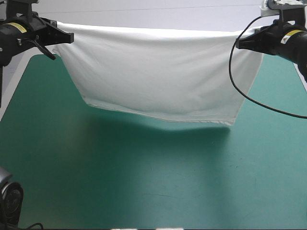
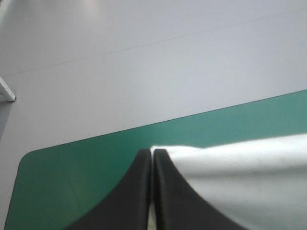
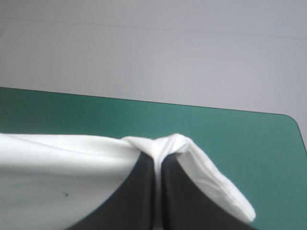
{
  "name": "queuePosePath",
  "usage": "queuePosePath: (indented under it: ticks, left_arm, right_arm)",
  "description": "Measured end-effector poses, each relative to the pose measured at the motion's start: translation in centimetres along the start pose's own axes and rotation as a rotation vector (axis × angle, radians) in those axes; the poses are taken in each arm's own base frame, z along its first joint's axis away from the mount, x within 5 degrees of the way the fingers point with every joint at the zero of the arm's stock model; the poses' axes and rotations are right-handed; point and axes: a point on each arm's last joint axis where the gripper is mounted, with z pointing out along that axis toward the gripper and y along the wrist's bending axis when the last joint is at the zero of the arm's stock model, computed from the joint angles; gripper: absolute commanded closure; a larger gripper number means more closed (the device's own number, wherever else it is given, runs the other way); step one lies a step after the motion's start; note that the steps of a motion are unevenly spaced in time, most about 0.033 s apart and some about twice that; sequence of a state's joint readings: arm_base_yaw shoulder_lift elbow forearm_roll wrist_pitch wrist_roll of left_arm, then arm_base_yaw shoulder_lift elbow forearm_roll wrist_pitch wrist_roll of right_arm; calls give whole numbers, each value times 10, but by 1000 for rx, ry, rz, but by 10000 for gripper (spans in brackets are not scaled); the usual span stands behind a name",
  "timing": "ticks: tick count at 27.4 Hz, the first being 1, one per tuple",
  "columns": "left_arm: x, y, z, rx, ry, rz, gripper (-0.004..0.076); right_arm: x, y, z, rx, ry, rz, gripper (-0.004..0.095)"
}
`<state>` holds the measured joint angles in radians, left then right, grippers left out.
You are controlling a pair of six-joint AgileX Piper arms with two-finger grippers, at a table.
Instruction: Fold the cloth
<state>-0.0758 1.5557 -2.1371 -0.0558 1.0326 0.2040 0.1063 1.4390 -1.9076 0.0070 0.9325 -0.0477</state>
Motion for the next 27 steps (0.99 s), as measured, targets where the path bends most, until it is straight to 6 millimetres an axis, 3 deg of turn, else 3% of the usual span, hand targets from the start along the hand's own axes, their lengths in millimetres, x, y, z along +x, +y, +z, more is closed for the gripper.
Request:
queuePosePath:
  ticks: [4, 7, 13, 19, 21, 27]
  left_arm:
    - [-9, 1, -11, -13, -45, 6, 734]
    - [-10, 3, 1, -22, -72, 8, 734]
    - [2, 4, 76, -19, -43, 3, 734]
    - [5, 6, 121, -21, -47, 3, 734]
    - [-3, 7, 119, -28, -85, 5, 734]
    - [-21, 9, 94, -33, -154, 8, 734]
  right_arm:
    - [-15, 2, -19, -19, -78, -19, 922]
    - [-21, 3, -11, -34, -136, -19, 922]
    - [-18, 5, 61, -58, -194, 21, 922]
    - [-14, 6, 107, -74, -273, 60, 922]
    - [-19, 5, 109, -73, -307, 59, 922]
    - [-42, 5, 82, -73, -380, 39, 922]
